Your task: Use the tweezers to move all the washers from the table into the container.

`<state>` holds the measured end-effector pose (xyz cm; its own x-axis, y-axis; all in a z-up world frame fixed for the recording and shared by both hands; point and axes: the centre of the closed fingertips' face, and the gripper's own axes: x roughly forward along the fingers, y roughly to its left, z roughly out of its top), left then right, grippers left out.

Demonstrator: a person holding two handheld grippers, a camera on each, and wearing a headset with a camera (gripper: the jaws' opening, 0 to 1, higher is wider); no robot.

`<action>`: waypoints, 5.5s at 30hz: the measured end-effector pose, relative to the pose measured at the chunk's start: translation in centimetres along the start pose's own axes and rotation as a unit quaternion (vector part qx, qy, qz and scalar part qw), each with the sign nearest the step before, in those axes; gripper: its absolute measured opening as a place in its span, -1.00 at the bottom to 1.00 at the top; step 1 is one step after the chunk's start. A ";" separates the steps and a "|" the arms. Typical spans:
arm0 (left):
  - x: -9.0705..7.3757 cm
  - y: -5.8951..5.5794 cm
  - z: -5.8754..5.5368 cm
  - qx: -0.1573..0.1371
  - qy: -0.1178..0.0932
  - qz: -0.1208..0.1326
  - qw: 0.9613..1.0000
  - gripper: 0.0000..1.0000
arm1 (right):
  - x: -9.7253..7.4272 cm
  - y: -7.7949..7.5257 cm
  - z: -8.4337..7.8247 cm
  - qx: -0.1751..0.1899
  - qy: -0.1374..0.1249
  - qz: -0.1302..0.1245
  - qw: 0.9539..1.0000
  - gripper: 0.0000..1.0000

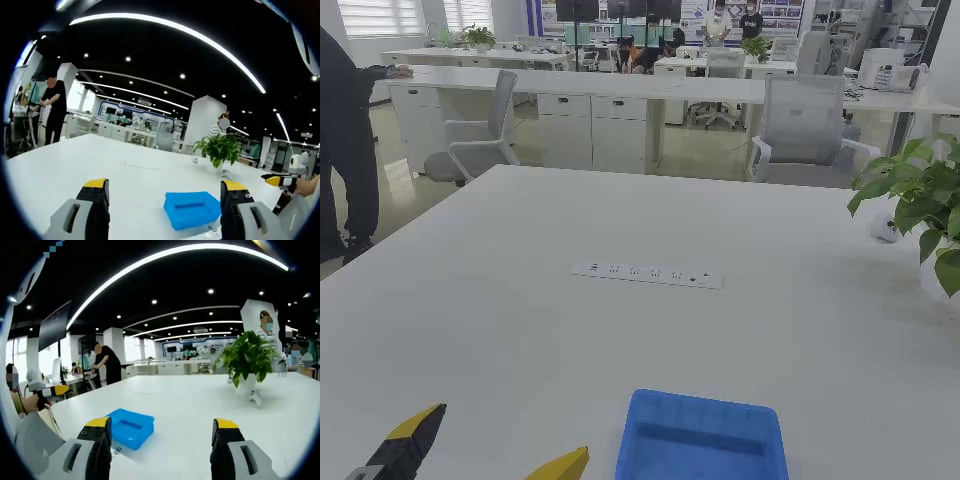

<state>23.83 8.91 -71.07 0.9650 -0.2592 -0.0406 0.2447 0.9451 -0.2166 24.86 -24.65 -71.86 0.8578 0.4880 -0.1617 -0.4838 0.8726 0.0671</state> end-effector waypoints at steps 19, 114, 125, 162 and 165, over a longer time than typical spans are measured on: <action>-0.1 -0.1 -0.1 0.010 0.005 -0.001 1.000 0.82 | 0.1 0.4 -0.1 -0.005 0.003 0.007 1.000 0.52; -2.3 -9.9 -15.0 0.372 0.380 -0.413 0.739 -1.00 | 5.0 16.3 -15.2 -0.253 0.322 0.385 0.827 -0.78; -2.8 -12.4 -11.6 0.333 0.341 -0.423 0.770 -1.00 | 5.2 17.6 -14.4 -0.237 0.304 0.407 0.828 -0.83; 0.4 -13.6 -8.6 0.351 0.325 -0.445 0.758 -1.00 | 8.4 19.3 -13.0 -0.171 0.272 0.390 0.863 -0.85; 0.4 -13.7 -8.7 0.366 0.326 -0.448 0.748 -1.00 | 8.5 19.1 -12.9 -0.174 0.271 0.385 0.865 -0.84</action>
<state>20.05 -5.91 -76.59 0.1902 -0.6700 -0.7176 0.9817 0.1286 0.1401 20.69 -4.14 -84.67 0.0963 0.7582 -0.6448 -0.9792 0.1885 0.0755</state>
